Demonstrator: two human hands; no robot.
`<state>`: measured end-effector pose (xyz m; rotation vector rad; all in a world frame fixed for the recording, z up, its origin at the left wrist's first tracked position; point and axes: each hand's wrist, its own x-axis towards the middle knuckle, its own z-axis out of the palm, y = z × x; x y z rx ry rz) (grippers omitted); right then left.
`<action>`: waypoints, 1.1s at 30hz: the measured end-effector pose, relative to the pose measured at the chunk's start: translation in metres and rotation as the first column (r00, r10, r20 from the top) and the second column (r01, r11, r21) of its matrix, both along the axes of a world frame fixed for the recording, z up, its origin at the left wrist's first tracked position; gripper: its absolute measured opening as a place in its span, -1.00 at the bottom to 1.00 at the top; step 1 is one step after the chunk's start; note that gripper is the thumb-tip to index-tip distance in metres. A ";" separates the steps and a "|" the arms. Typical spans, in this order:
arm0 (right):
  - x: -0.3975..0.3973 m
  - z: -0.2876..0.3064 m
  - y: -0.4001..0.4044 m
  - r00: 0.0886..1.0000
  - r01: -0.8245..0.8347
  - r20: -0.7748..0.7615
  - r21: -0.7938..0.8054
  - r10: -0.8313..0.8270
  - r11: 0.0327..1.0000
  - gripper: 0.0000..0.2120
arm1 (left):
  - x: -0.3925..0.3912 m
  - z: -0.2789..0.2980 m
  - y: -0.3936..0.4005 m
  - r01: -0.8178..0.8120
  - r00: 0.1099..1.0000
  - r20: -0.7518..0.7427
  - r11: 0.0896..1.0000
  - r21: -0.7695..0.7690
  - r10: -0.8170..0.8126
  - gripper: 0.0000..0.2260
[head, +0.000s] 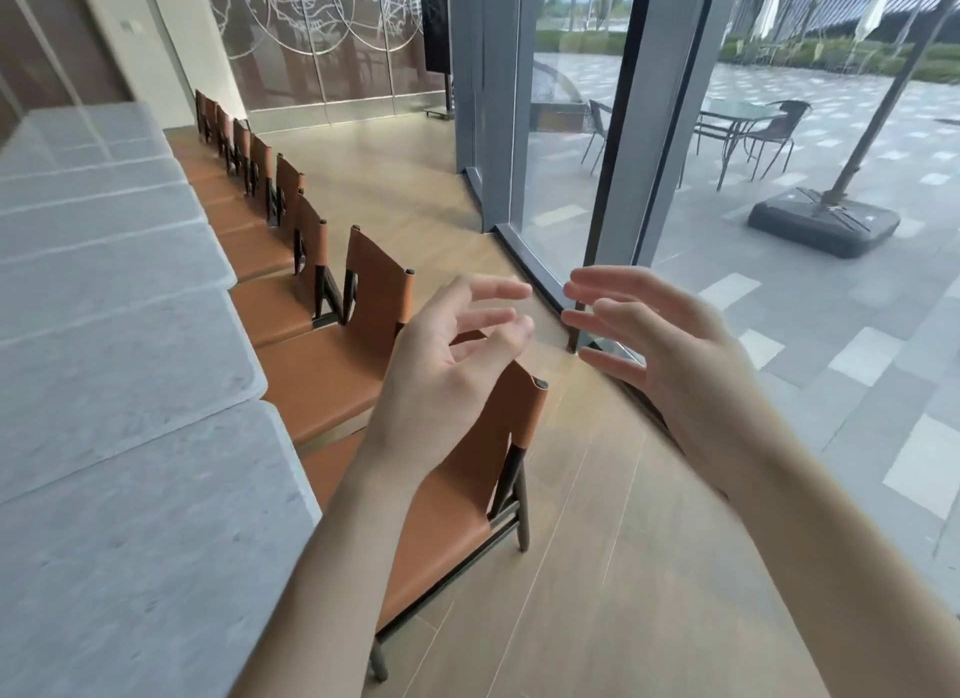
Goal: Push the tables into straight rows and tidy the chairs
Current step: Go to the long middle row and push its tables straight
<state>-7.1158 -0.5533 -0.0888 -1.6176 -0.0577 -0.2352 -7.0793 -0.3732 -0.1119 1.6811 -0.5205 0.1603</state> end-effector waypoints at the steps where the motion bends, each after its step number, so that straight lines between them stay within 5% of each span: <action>1: 0.008 0.001 -0.008 1.000 -0.006 0.005 0.006 0.006 1.000 -0.79 | 0.007 0.003 -0.010 -0.002 1.000 0.003 1.000 -0.006 0.002 -0.80; 16: 0.177 0.005 -0.084 0.992 -0.119 0.042 -0.053 0.122 0.991 -0.76 | 0.152 -0.006 -0.105 -0.104 0.994 0.014 0.994 -0.027 0.105 -0.81; 25: 0.340 0.019 -0.068 0.922 -0.383 0.011 -0.097 0.386 0.918 -0.79 | 0.274 0.001 -0.102 -0.397 0.917 -0.011 0.908 -0.130 0.399 -0.79; 33: 0.426 0.007 -0.034 0.801 -0.599 -0.008 -0.019 0.599 0.801 -0.76 | 0.323 0.000 -0.083 -0.592 0.806 -0.057 0.804 -0.051 0.589 -0.85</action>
